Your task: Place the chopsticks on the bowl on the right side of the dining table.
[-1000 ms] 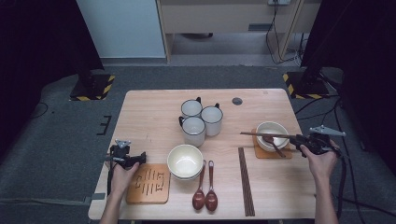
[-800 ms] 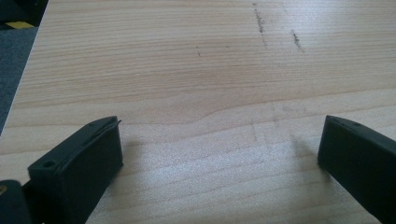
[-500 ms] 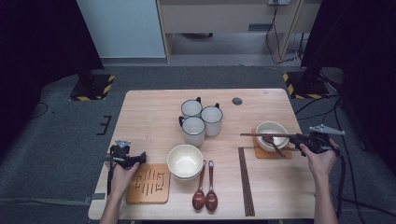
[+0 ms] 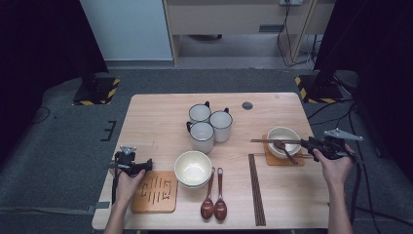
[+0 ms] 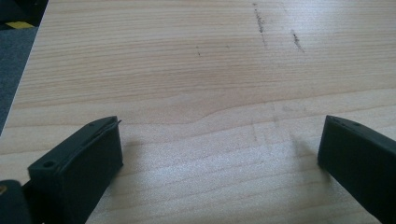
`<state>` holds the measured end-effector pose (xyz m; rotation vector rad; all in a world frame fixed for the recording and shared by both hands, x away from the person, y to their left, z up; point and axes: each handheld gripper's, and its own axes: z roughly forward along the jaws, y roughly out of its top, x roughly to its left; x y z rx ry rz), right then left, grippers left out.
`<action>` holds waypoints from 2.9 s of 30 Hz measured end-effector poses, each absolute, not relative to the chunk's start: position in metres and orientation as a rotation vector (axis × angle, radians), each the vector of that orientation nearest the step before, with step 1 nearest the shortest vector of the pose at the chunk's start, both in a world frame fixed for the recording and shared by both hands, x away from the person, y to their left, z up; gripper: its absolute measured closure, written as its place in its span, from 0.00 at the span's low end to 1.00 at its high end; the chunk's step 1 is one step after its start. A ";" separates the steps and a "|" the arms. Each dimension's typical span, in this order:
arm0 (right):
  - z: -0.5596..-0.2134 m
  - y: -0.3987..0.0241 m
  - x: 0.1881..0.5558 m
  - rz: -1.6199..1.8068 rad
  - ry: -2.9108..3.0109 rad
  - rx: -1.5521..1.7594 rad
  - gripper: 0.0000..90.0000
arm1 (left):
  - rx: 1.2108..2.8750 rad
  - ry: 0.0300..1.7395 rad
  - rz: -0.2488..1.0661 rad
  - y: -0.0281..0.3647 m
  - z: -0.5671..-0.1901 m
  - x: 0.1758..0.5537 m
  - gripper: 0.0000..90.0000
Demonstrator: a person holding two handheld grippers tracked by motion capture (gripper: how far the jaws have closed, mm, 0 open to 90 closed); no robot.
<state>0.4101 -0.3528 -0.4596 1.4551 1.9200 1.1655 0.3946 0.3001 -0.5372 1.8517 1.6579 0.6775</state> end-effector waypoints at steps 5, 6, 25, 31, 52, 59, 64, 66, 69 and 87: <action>-0.452 -0.346 0.410 1.203 1.908 1.423 0.61 | 1.851 1.658 0.677 0.300 -0.537 0.395 0.00; -0.452 -0.344 0.410 1.210 1.905 1.425 0.61 | 1.852 1.658 0.677 0.300 -0.537 0.395 0.00; -0.471 -0.320 0.419 1.147 1.999 1.395 0.79 | 1.851 1.658 0.677 0.300 -0.537 0.395 0.00; -0.473 -0.321 0.420 1.137 2.000 1.402 0.78 | 1.852 1.658 0.678 0.300 -0.537 0.395 0.00; -0.474 -0.321 0.421 1.129 1.998 1.413 0.75 | 1.851 1.658 0.677 0.300 -0.537 0.395 0.00; -0.468 -0.320 0.420 1.137 1.996 1.392 0.69 | 1.851 1.658 0.678 0.300 -0.537 0.395 0.00; -0.458 -0.318 0.420 1.157 1.960 1.371 0.60 | 1.852 1.658 0.677 0.300 -0.537 0.395 0.00; -0.456 -0.317 0.421 1.163 1.953 1.364 0.55 | 1.852 1.658 0.677 0.300 -0.537 0.395 0.00; -0.455 -0.314 0.424 1.153 1.937 1.355 0.47 | 1.851 1.658 0.677 0.300 -0.537 0.395 0.00; -0.473 -0.305 0.439 1.069 1.959 1.315 0.35 | 1.851 1.658 0.678 0.300 -0.537 0.395 0.00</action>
